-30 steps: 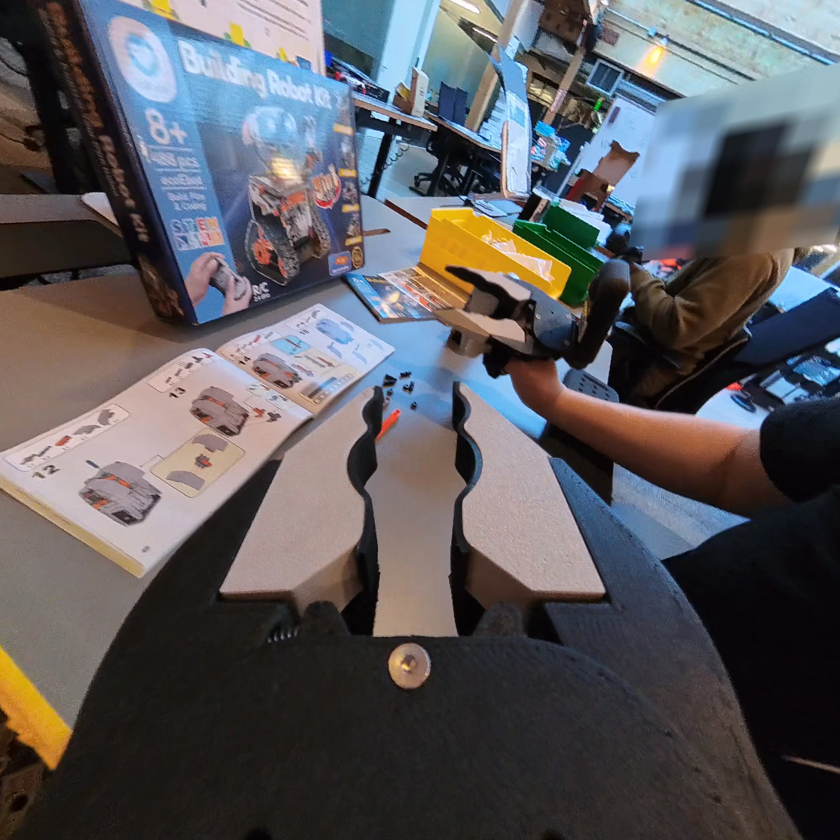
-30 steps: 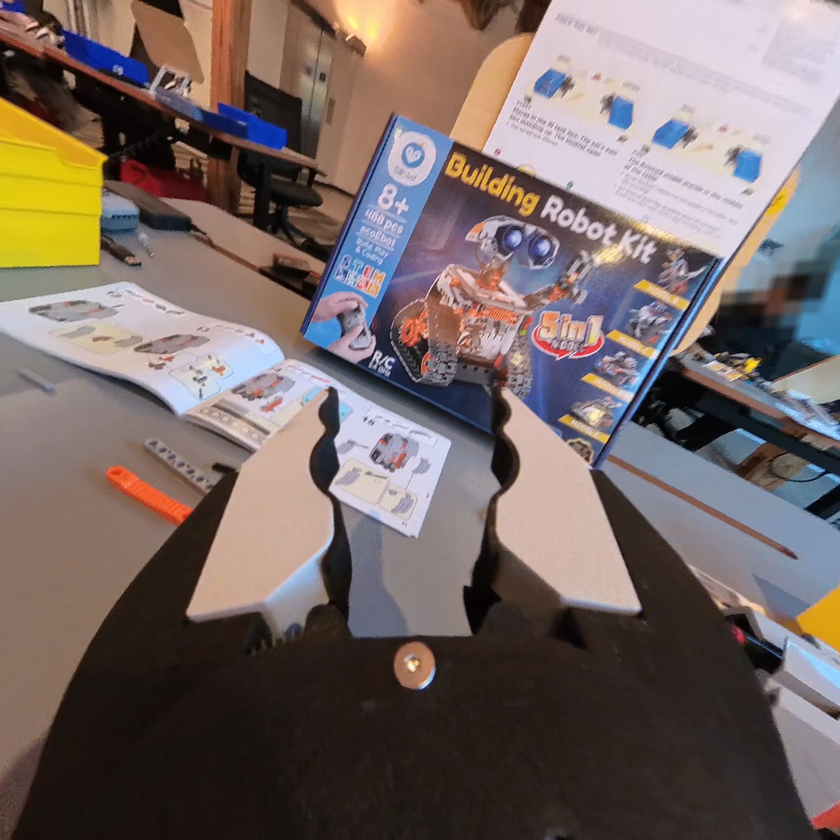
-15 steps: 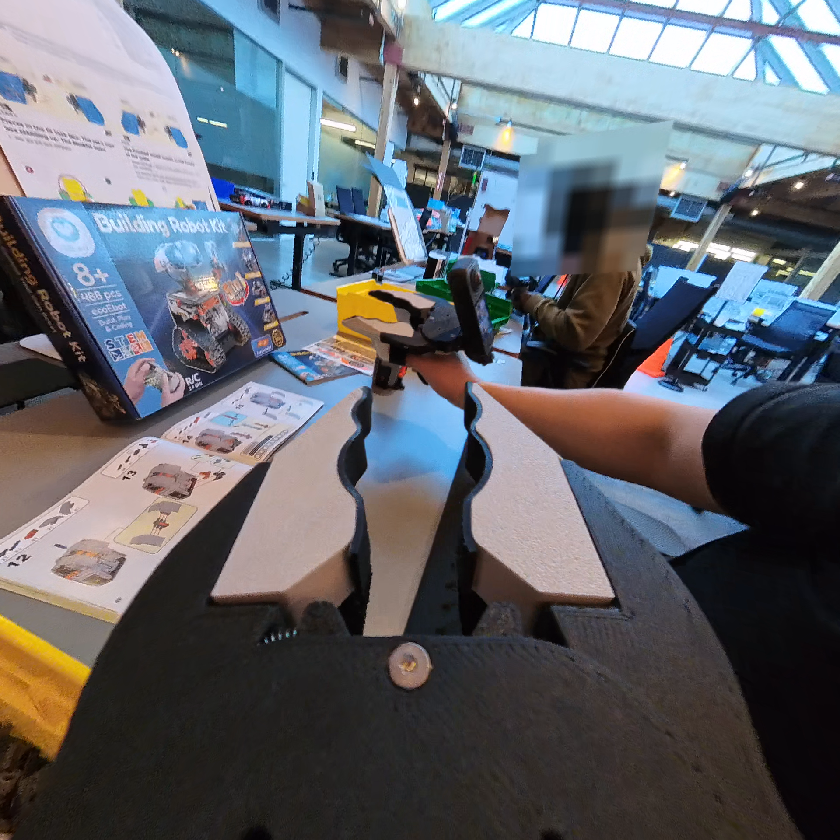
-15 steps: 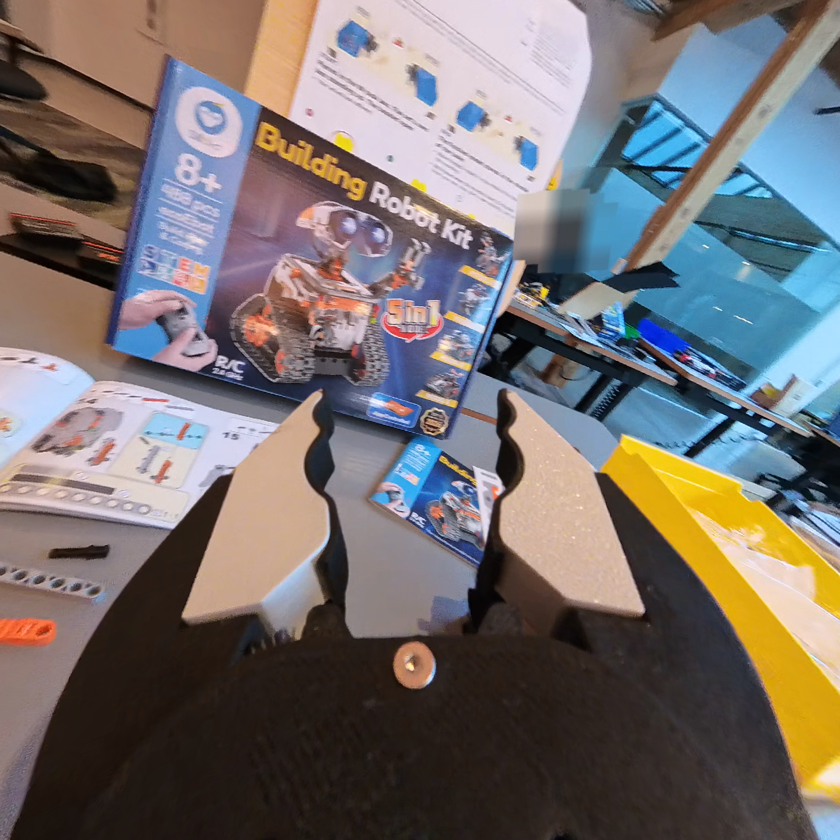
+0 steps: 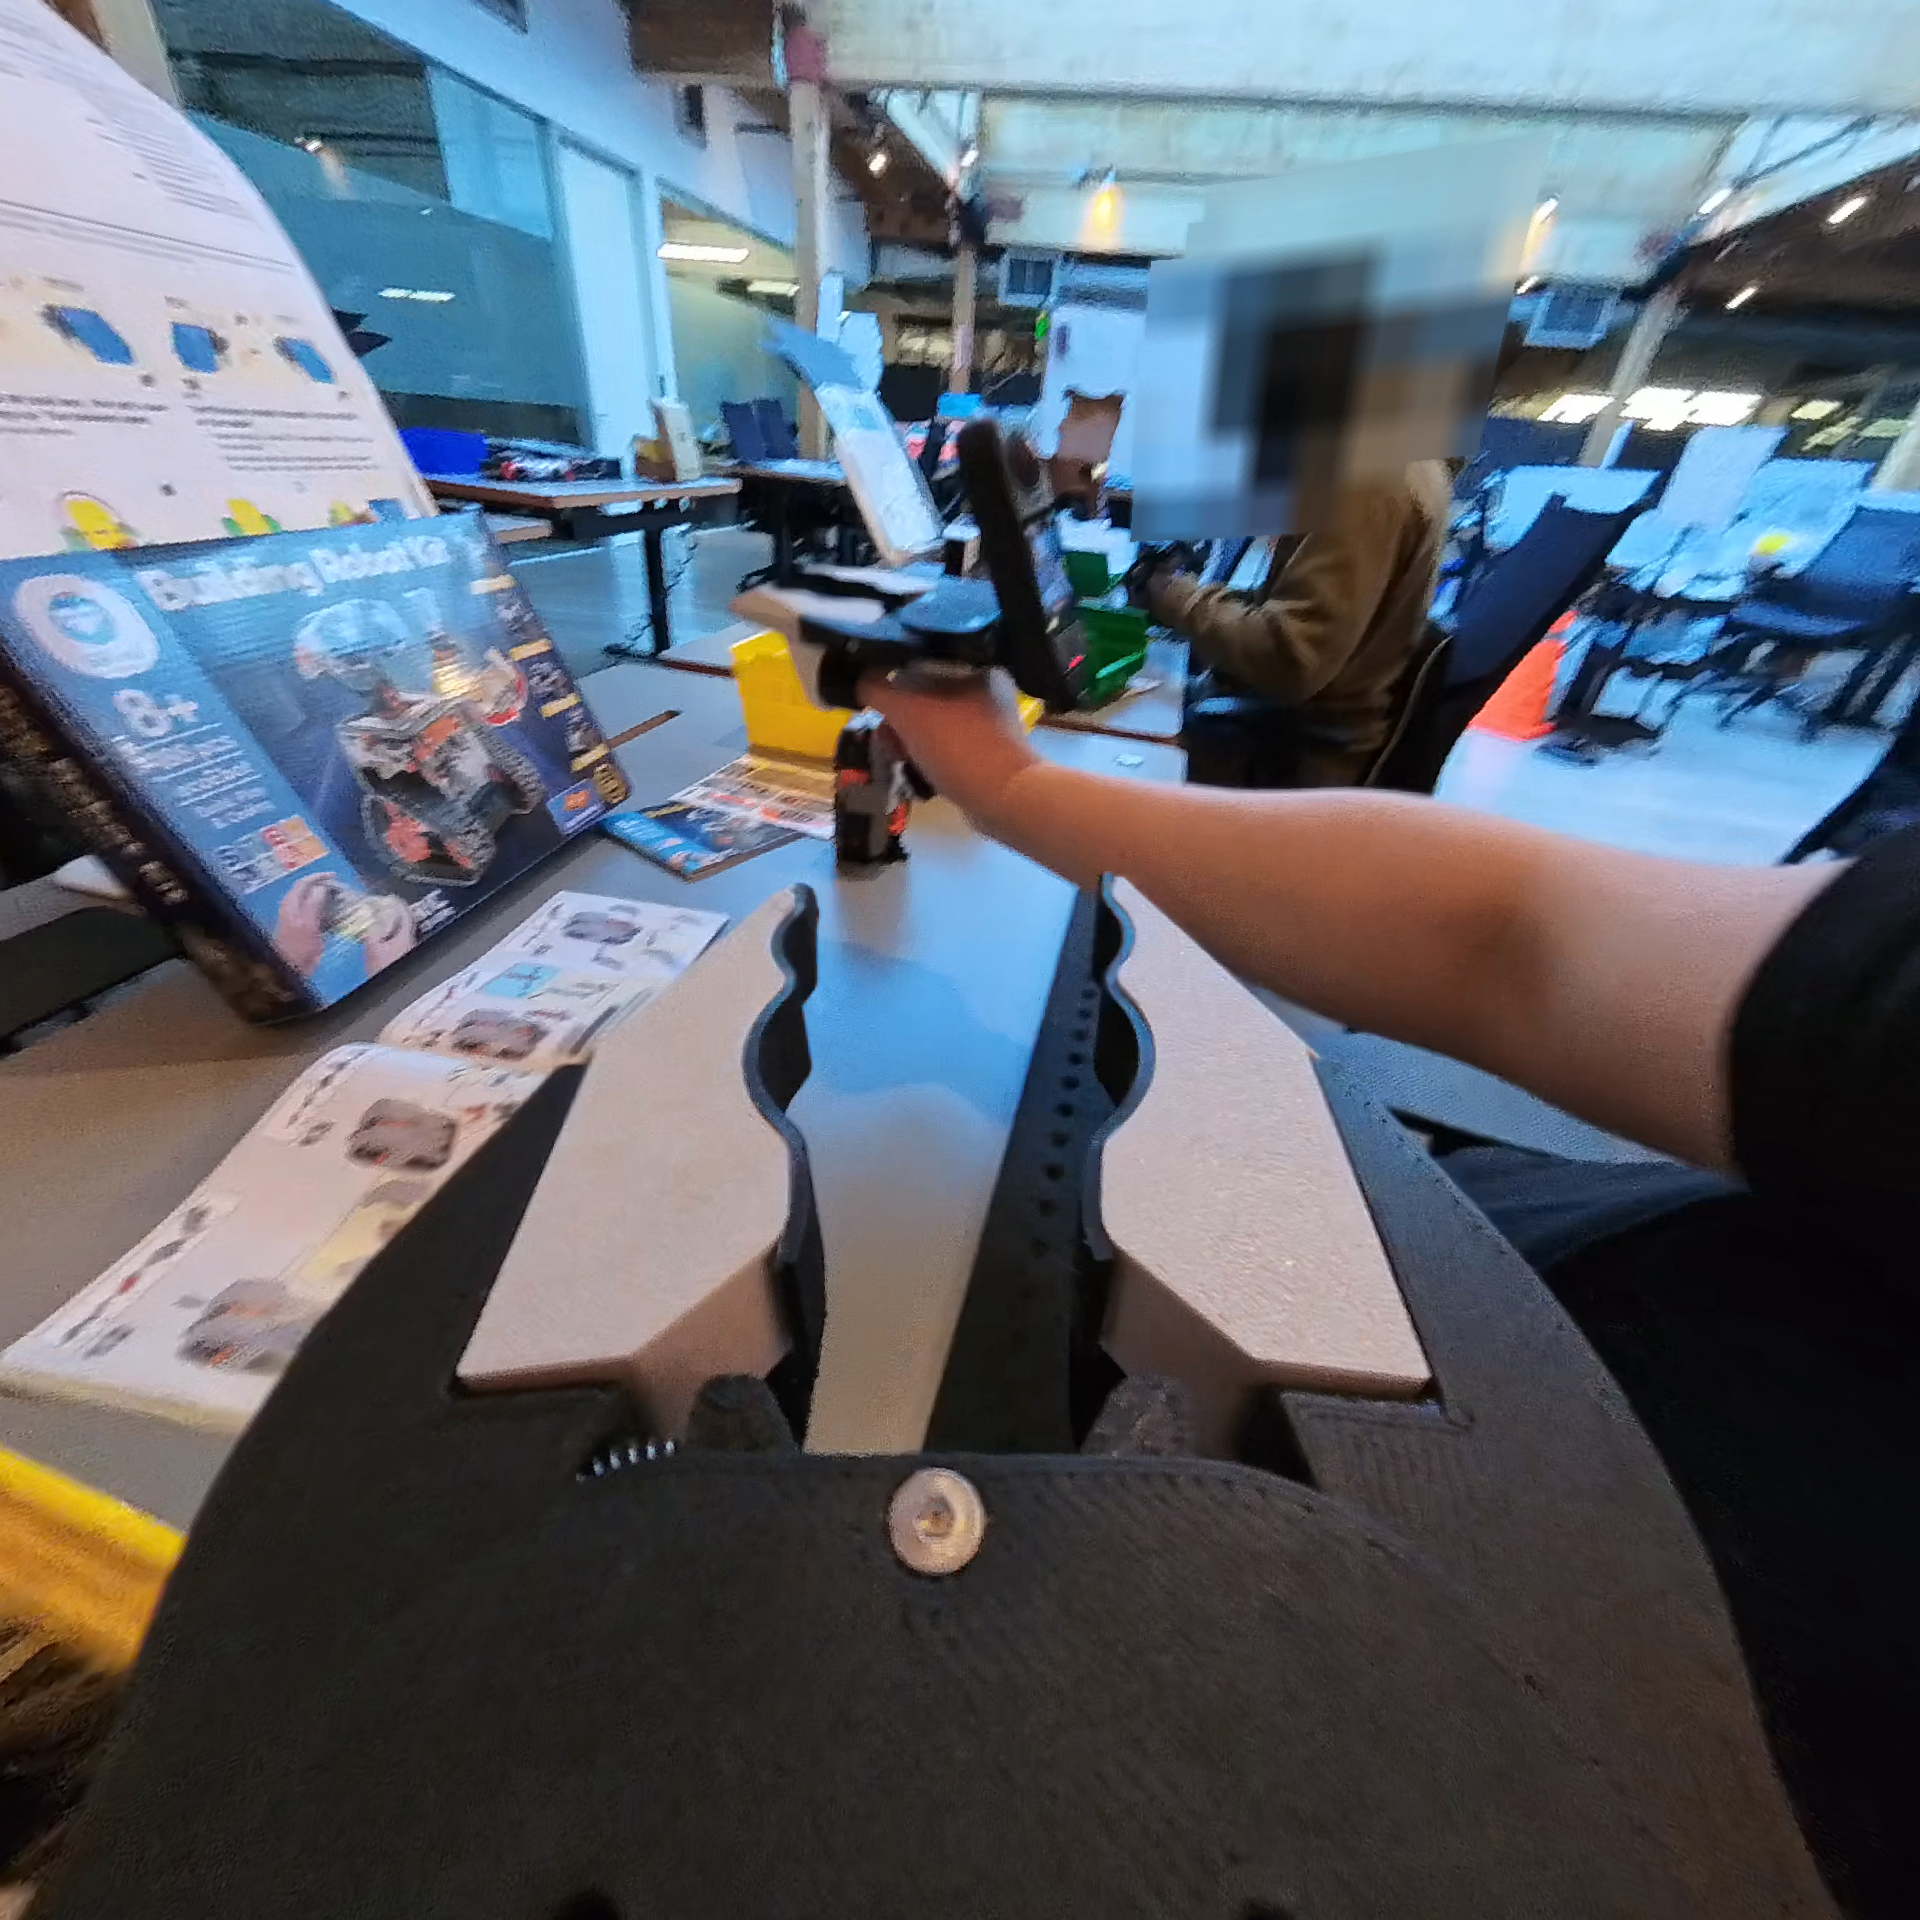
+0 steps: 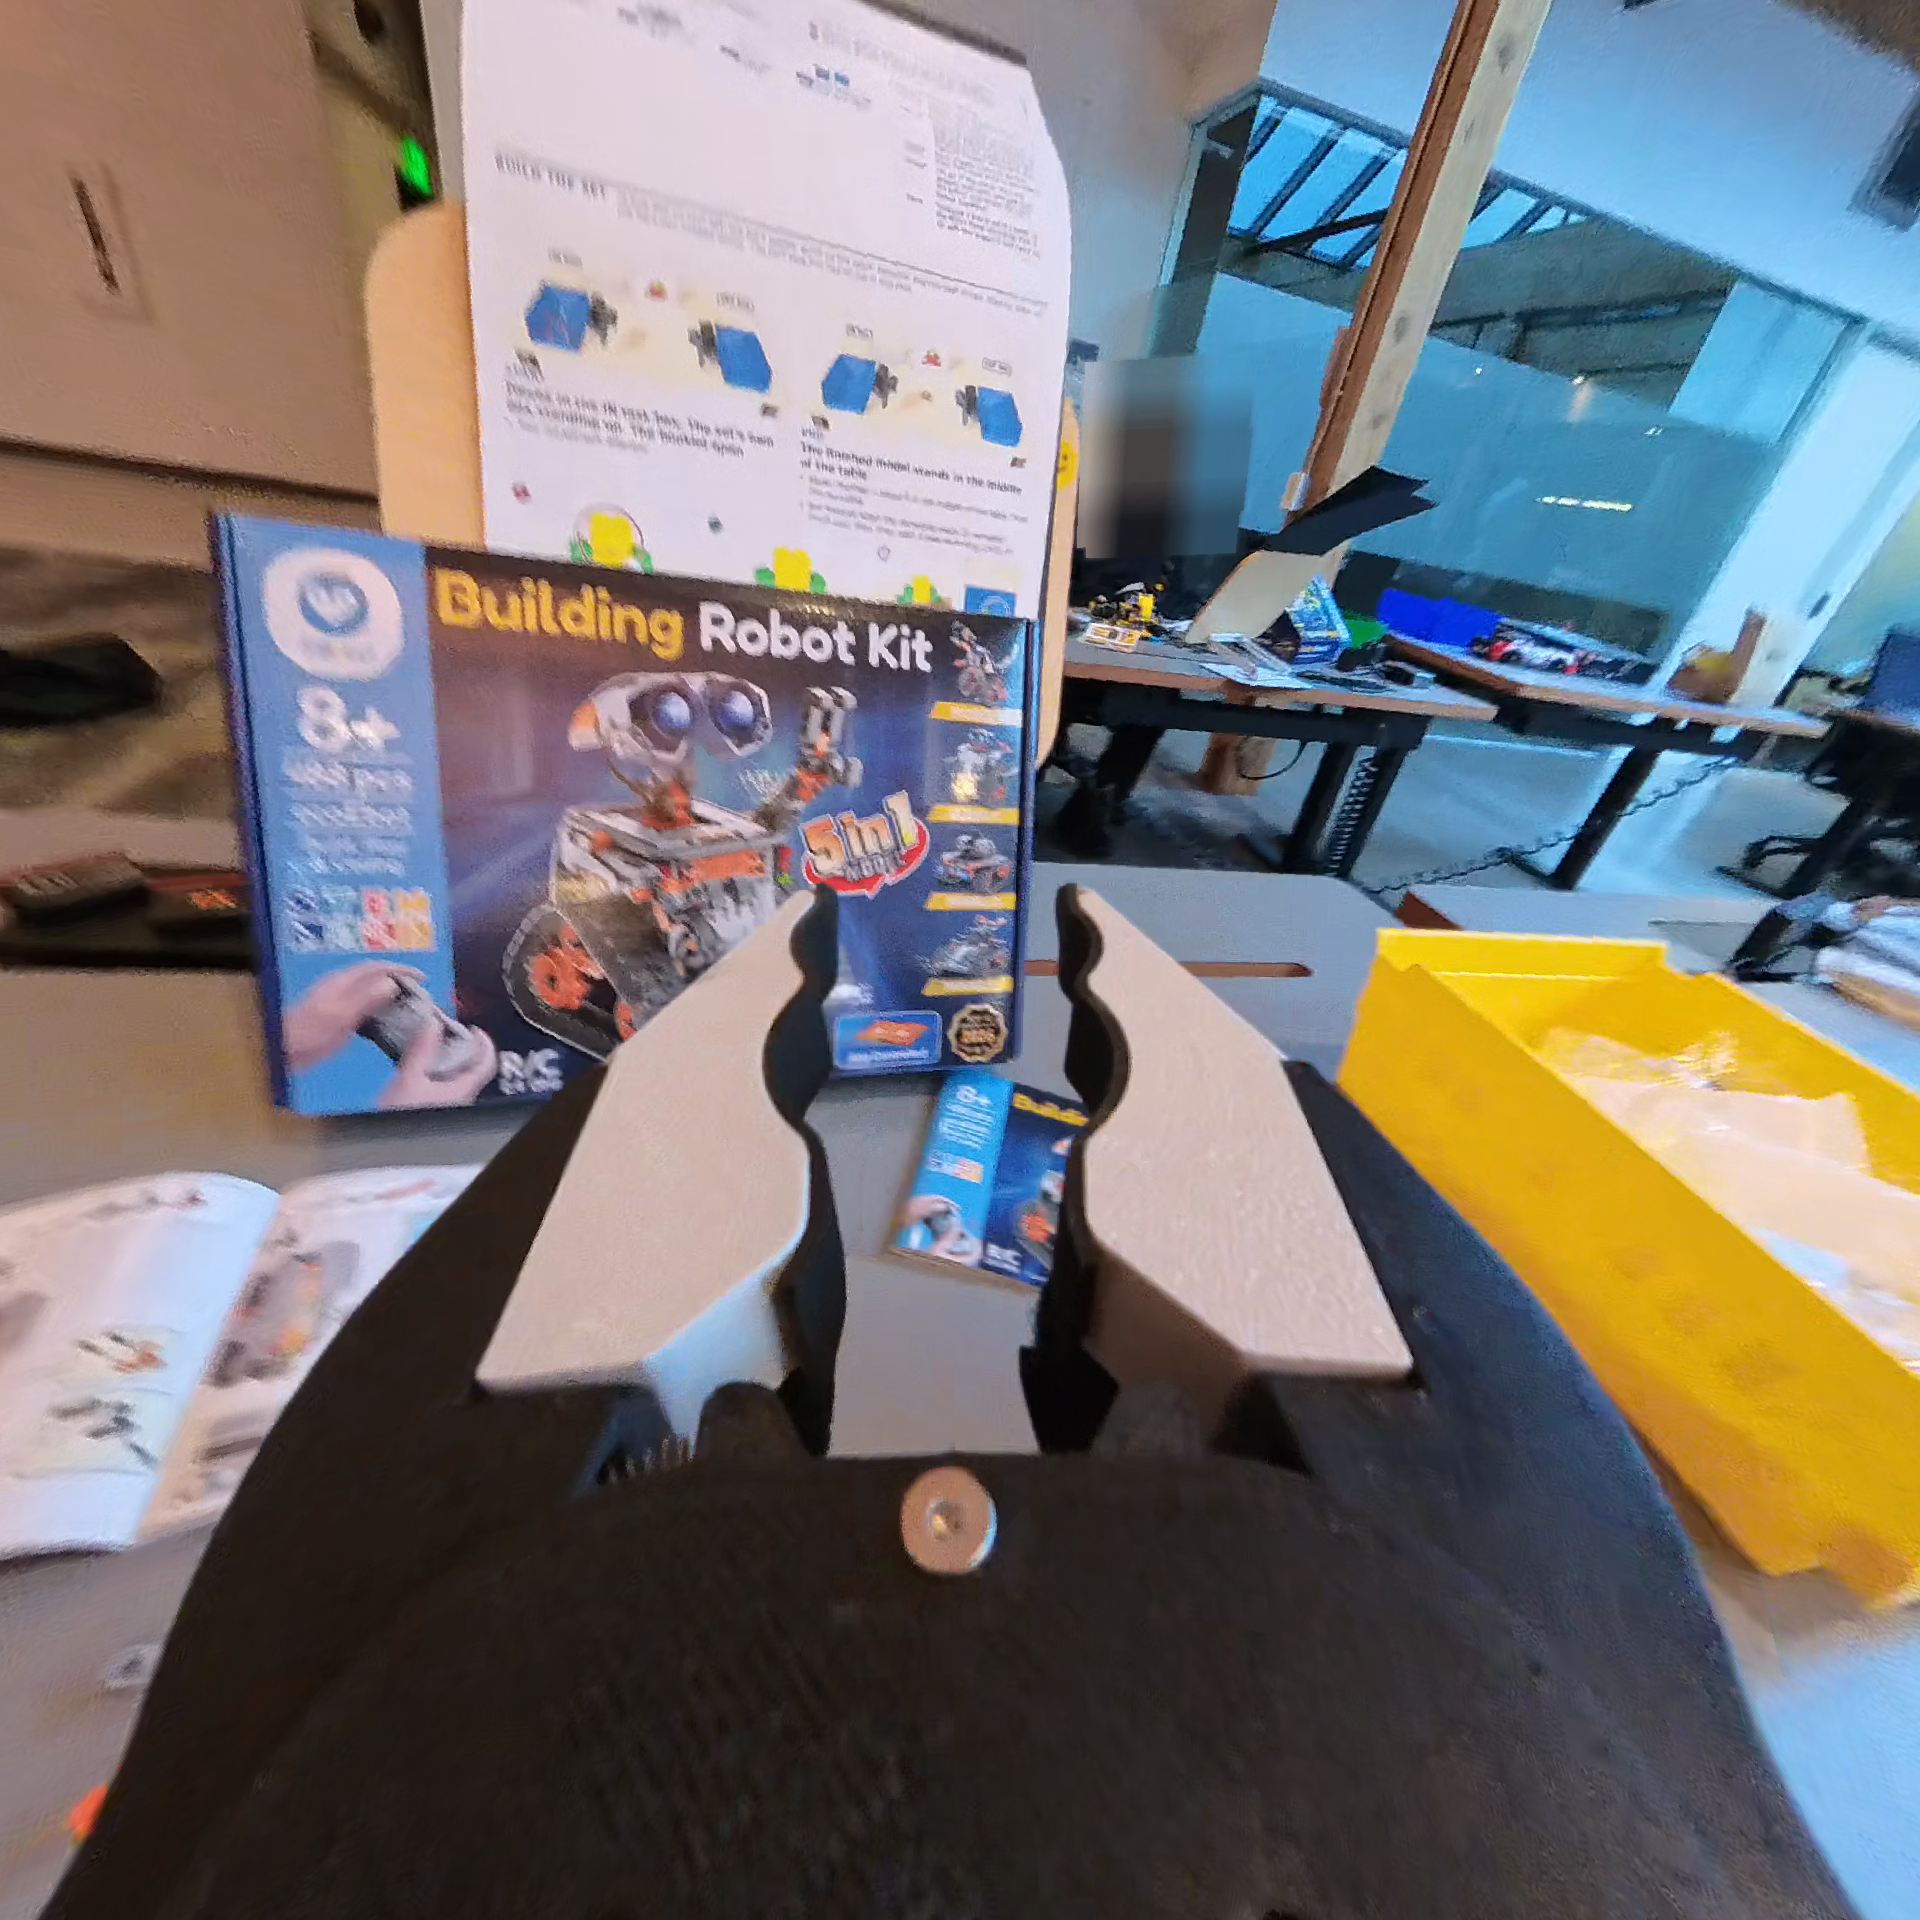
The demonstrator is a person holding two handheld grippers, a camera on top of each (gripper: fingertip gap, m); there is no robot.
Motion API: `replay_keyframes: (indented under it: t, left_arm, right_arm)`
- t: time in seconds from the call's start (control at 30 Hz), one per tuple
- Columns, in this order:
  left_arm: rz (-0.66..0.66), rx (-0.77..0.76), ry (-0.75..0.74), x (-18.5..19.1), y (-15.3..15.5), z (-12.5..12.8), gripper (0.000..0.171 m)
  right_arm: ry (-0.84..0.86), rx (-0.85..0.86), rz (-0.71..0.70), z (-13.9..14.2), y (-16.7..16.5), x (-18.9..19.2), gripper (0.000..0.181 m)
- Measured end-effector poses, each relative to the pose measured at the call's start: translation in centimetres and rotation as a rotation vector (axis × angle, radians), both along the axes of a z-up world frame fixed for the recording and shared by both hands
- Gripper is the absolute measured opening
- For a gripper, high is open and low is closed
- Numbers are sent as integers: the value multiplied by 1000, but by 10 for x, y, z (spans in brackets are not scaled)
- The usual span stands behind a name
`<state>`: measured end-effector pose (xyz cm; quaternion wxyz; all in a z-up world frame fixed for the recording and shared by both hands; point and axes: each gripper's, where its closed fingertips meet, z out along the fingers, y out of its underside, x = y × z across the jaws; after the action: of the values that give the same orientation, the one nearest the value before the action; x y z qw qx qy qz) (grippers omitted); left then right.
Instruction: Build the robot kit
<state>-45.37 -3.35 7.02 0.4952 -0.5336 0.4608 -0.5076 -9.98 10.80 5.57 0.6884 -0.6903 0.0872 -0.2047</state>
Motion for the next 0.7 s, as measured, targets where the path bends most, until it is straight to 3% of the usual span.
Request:
replay_keyframes:
  t: [0.1,0.3,0.4,0.6,0.7]
  left_arm:
    - [55,4,65,5,7,-10,53]
    - [33,-38,1,5,-2,5,50]
    - [93,-35,82,3,4,-8,54]
    - [184,-83,158,-2,23,-24,58]
    - [228,-91,171,-6,34,-28,58]
  right_arm:
    - [32,-1,34,0,3,-10,39]
    - [-76,-179,103,-28,2,-38,28]
    - [-78,-212,107,-31,-2,-45,23]
    - [165,-22,140,16,-9,-56,21]
    - [201,7,172,31,-8,-64,24]
